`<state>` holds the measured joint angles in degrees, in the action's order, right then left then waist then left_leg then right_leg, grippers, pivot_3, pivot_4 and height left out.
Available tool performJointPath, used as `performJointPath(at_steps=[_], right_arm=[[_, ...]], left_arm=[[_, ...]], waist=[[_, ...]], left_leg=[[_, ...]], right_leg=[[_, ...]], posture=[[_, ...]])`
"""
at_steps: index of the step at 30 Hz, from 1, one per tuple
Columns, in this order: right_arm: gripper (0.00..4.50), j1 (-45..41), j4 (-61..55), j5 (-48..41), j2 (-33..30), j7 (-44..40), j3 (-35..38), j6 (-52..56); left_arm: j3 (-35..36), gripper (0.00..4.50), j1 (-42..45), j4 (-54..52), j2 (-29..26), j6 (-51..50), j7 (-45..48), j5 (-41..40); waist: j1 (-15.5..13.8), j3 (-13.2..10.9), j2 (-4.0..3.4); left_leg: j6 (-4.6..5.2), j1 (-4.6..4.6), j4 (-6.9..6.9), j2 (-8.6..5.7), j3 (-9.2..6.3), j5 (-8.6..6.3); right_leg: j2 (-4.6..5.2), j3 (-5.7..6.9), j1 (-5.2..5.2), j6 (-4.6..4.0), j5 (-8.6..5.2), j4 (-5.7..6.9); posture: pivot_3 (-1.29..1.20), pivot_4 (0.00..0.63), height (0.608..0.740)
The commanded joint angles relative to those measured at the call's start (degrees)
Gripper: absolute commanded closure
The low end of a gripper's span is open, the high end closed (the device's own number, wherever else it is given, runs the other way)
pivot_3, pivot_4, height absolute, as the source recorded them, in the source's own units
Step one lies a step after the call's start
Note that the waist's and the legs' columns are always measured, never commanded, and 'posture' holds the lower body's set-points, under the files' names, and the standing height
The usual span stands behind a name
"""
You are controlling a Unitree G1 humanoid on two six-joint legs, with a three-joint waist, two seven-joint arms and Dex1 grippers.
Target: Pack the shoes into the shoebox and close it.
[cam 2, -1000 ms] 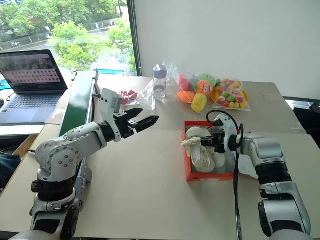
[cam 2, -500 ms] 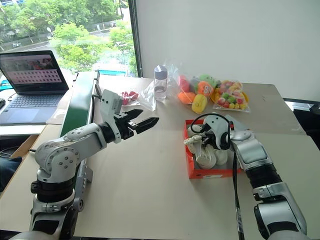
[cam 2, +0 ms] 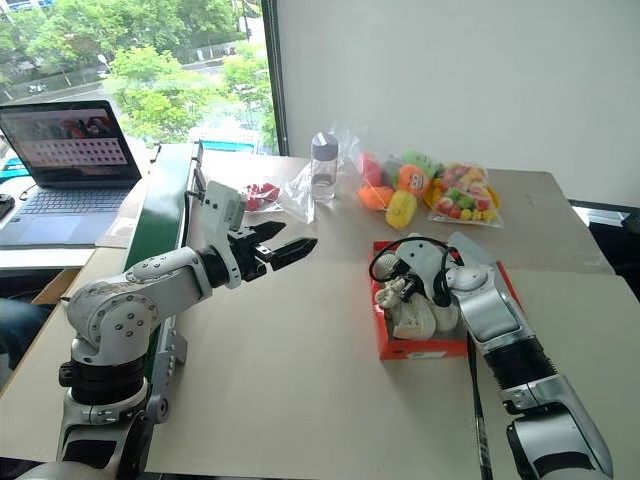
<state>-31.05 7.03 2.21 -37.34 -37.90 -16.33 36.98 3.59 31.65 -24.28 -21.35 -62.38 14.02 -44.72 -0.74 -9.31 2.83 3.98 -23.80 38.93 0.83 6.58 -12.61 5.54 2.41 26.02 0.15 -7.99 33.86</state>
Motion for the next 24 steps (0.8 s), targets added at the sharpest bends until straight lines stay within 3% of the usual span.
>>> performJointPath(at_steps=[1, 8, 14, 21, 24], right_arm=[[3.93, 2.52, 1.21, 7.36, -3.17, 0.67, -5.33, 3.09], [3.93, 2.62, -2.08, 14.35, -7.56, -1.99, -10.64, -1.75], [3.93, 2.12, -1.62, 17.01, -7.23, -2.9, -11.31, -3.8], [3.93, 3.0, -1.15, 13.39, -2.36, -4.7, -7.82, -2.17], [3.93, 3.56, -2.99, 6.08, 3.21, -6.38, -0.96, 4.44]], left_arm=[[0.38, 0.04, 1.58, -2.21, -0.26, 0.49, 0.4, -0.19], [0.05, 0.04, 1.84, -1.56, -0.08, 0.82, 0.77, 0.24], [-0.06, 0.04, 1.65, -1.78, 0.2, 0.84, 0.73, 0.39], [0.46, 0.04, 1.07, -2.26, 0.08, 0.79, 0.55, 0.51], [0.34, 0.04, 1.11, -2.18, 0.14, 0.91, 0.53, 0.65]], waist=[[-0.06, 0.01, -0.02], [-0.66, 0.04, -0.04], [-1.29, 0.04, -0.04], [-1.2, 0.19, 0.12], [-0.83, 0.31, 0.26]], left_leg=[[0.0, -0.01, -0.02, 0.0, 0.0, 0.0], [0.04, -0.18, -0.19, 0.0, -0.01, -0.04], [0.05, -0.33, -0.15, -0.01, -0.05, -0.04], [0.04, -0.36, -0.16, 0.04, -0.08, -0.04], [0.04, -0.34, -0.16, 0.1, -0.08, -0.04]], right_leg=[[0.01, 0.0, 0.01, 0.0, 0.0, -0.01], [0.07, 0.13, 0.07, 0.01, -0.01, -0.31], [0.1, 0.28, 0.08, 0.03, 0.0, -0.48], [0.09, 0.38, 0.05, 0.05, 0.02, -0.62], [0.07, 0.39, 0.04, 0.04, 0.02, -0.62]], posture=[[0.0, 0.15, 0.74], [0.0, 0.15, 0.74], [0.0, 0.15, 0.74], [0.0, 0.15, 0.74], [0.0, 0.15, 0.74]])
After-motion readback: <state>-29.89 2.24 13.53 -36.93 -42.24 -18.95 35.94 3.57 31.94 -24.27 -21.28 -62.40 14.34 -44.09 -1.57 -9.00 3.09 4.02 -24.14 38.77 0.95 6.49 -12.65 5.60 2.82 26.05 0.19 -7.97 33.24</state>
